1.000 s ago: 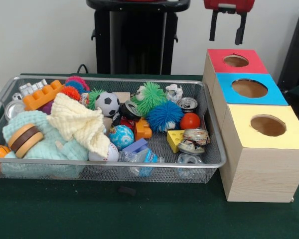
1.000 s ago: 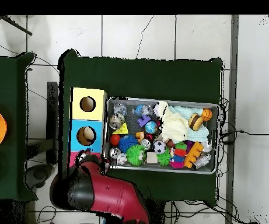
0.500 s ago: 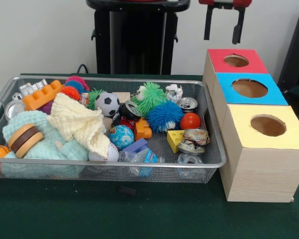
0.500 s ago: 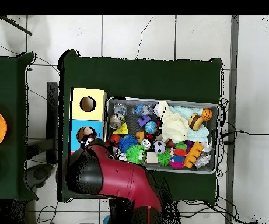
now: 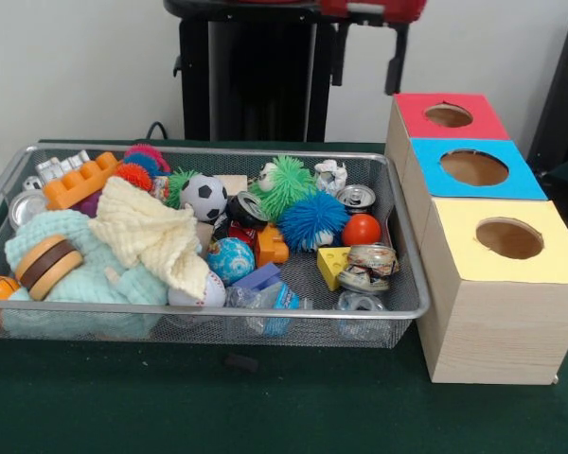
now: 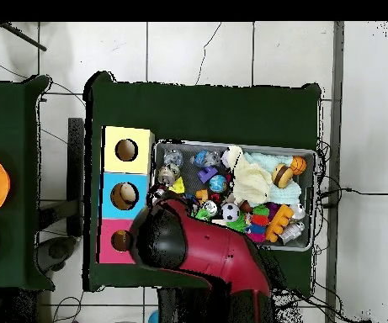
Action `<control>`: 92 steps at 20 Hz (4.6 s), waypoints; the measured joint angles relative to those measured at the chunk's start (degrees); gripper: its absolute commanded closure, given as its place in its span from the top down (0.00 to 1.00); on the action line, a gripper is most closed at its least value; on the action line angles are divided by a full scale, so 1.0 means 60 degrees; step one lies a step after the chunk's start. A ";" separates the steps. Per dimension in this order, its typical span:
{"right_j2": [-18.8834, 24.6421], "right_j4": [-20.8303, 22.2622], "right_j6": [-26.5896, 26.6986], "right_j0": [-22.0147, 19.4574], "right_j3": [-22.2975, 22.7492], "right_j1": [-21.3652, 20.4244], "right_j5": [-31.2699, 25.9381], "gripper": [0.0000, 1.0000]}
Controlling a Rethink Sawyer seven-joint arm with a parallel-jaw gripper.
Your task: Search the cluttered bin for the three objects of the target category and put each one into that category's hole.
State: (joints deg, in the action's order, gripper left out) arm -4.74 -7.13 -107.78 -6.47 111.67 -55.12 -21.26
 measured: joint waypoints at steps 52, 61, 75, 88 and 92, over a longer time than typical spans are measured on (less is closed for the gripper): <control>0.4161 0.4057 0.0004 -0.5264 -0.1439 0.1178 -0.0396 1.00; 0.4274 0.4386 0.0004 -0.5381 -0.2403 0.1827 -0.0640 1.00; 0.4959 0.4585 0.0014 -0.6085 -0.3679 0.2536 -0.1527 1.00; 0.5354 0.5775 0.0041 -0.6414 -0.4435 0.3749 -0.1536 1.00; 0.5379 0.6182 0.0041 -0.6524 -0.4407 0.4024 -0.1536 1.00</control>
State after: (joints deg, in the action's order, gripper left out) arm 27.53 29.97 -107.53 -45.61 85.23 -30.98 -30.48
